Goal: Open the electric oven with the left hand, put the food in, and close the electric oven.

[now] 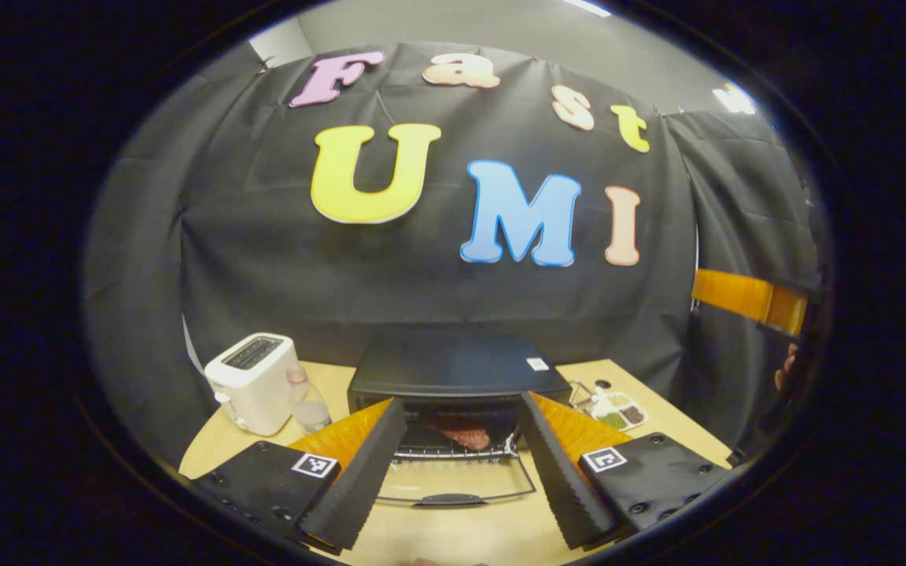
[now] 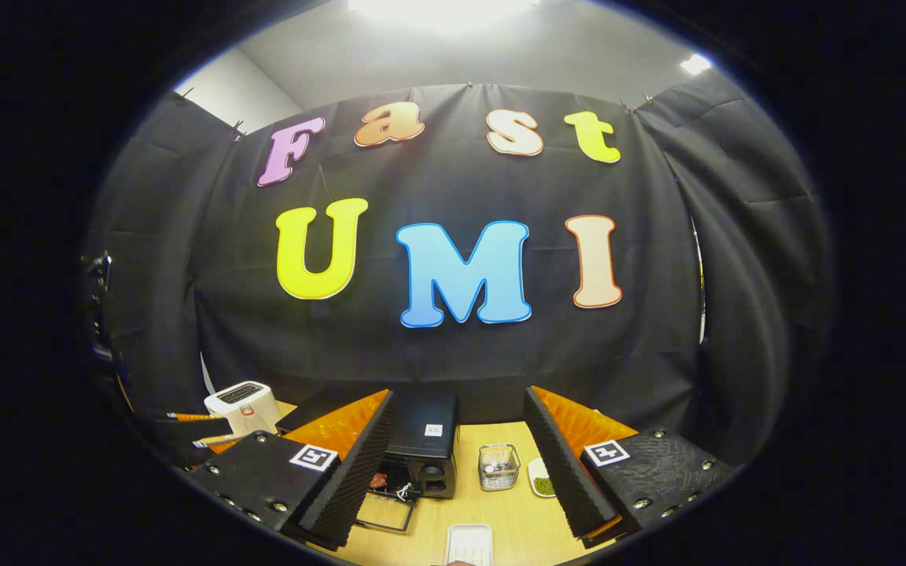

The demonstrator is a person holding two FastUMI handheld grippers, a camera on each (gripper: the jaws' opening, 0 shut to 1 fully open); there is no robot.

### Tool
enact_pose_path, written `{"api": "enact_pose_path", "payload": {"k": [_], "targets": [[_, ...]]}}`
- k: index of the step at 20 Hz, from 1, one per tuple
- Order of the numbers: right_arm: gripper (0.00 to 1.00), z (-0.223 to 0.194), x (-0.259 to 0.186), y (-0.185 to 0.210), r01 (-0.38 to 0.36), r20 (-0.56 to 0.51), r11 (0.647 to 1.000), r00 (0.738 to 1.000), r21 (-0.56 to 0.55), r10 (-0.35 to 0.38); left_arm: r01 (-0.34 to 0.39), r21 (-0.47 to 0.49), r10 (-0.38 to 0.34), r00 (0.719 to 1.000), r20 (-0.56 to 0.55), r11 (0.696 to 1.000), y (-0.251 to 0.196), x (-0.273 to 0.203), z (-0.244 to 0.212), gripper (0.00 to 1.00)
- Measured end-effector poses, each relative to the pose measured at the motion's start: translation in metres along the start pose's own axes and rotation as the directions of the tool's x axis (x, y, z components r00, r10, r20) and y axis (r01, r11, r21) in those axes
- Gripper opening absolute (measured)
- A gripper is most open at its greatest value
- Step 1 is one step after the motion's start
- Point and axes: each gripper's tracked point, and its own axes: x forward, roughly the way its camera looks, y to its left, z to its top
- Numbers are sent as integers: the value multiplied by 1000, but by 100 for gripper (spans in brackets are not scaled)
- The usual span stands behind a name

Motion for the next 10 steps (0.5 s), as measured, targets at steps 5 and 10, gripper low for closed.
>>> {"api": "enact_pose_path", "payload": {"k": [5,10], "targets": [[99,-5,1,-13,9,-3,1000,1000,21,-9,-6,11,8,979,-203,1000,0,26,-76,100],[98,-14,3,-21,12,-22,1000,1000,20,-11,-4,23,12,932,-362,1000,5,41,-144,100]]}}
